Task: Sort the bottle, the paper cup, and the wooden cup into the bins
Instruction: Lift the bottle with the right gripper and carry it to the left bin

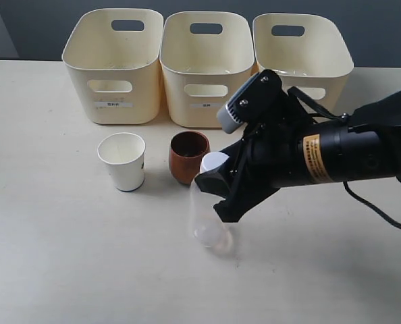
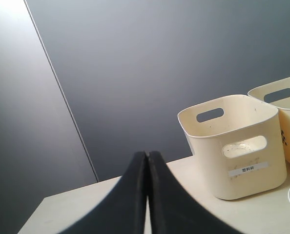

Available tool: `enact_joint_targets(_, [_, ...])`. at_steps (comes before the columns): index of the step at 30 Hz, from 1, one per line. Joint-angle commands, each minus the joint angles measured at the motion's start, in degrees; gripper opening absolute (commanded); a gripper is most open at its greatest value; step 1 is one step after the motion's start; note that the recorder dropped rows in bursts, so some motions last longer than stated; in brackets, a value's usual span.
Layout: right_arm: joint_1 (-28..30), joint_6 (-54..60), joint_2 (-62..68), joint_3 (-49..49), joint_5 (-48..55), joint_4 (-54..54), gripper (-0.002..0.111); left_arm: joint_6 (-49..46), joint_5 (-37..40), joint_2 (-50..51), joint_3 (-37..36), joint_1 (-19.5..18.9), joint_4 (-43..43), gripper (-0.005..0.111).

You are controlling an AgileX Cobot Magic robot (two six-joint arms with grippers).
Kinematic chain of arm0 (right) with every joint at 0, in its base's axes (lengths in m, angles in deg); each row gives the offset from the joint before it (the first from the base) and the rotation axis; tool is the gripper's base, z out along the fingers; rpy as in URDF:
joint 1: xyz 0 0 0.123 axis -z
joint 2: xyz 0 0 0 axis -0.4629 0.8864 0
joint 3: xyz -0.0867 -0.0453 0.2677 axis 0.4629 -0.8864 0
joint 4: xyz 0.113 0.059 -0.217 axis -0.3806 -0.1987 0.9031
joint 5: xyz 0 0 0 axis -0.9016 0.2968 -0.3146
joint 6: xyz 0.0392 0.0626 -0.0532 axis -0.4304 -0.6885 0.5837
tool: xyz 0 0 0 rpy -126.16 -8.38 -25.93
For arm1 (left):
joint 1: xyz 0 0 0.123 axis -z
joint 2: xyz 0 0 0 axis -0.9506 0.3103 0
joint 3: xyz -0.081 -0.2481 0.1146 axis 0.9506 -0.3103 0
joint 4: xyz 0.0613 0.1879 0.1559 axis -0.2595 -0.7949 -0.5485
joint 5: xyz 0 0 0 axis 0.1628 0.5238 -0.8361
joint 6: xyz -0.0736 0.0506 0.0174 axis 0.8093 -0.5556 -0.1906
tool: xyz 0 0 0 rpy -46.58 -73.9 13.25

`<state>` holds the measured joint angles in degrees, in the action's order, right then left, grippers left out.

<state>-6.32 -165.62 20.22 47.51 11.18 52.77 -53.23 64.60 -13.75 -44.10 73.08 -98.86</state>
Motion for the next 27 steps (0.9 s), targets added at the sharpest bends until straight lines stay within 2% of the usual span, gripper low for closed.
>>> enact_joint_targets(1, [0.18,1.54,-3.05,-0.24,-0.15,0.06,-0.001,0.13,-0.35,-0.13,-0.10,0.08,-0.02,0.000])
enact_joint_targets(7, [0.18,3.84,-8.15,-0.24,-0.29,-2.20,-0.001,0.13,-0.35,-0.13,-0.10,0.08,-0.02,0.000])
enact_joint_targets(12, [0.18,9.97,-12.00,0.03,-0.29,-8.82,-0.001,0.13,-0.35,-0.13,-0.10,0.08,-0.02,0.000])
enact_joint_targets(19, [0.18,13.58,-12.83,6.59,-1.80,-13.47,-0.001,0.13,-0.35,-0.13,-0.10,0.08,-0.02,0.000])
enact_joint_targets(22, [0.18,13.88,-12.83,9.43,0.94,-13.91,-0.001,0.13,-0.35,-0.13,-0.10,0.08,-0.02,0.000])
enact_joint_targets(27, [0.18,22.52,-10.07,14.12,3.13,-20.84,-0.001,0.13,-0.35,-0.13,-0.10,0.08,-0.02,0.000])
